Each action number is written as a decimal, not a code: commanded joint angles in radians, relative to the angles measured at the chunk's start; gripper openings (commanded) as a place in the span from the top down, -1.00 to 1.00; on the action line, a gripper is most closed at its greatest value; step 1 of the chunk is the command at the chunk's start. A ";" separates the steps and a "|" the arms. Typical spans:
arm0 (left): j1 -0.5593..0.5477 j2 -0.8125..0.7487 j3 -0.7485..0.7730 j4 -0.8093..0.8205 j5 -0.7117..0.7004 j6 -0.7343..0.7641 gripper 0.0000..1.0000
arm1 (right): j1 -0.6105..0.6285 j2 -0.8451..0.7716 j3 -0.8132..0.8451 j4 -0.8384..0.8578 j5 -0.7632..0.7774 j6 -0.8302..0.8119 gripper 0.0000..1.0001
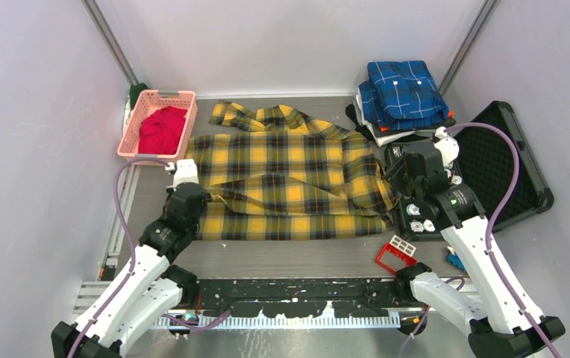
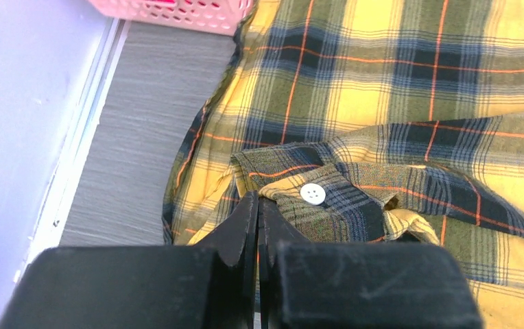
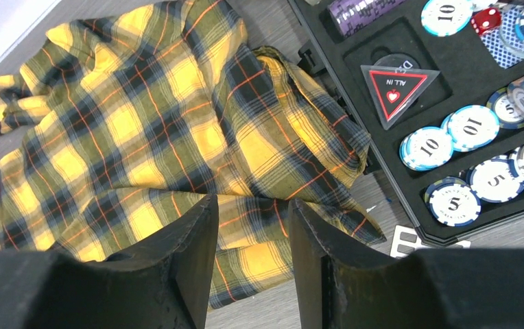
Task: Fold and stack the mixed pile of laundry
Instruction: Fold the shirt at the center of the board.
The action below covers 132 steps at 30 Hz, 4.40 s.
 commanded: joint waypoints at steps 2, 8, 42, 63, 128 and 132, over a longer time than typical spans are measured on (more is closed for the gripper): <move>0.028 -0.103 -0.091 0.183 -0.065 -0.044 1.00 | -0.003 0.009 -0.008 0.043 -0.025 0.006 0.06; 0.030 -0.135 -0.140 0.195 -0.193 -0.081 1.00 | -0.003 -0.007 -0.034 0.050 -0.017 0.000 0.07; -0.023 0.613 0.096 0.113 0.408 -0.269 -0.37 | 0.151 0.889 0.057 0.326 -0.346 -0.075 0.93; 0.028 0.591 0.417 -0.078 0.310 -0.155 -0.78 | 0.163 0.685 0.202 0.152 -0.168 -0.100 0.35; 0.458 1.644 1.559 -0.370 0.741 0.137 -0.54 | -0.102 1.583 1.287 -0.034 -0.191 -0.293 -0.07; 0.459 1.568 1.479 -0.284 0.744 0.130 -0.83 | -0.102 1.557 1.286 -0.038 -0.203 -0.297 -0.06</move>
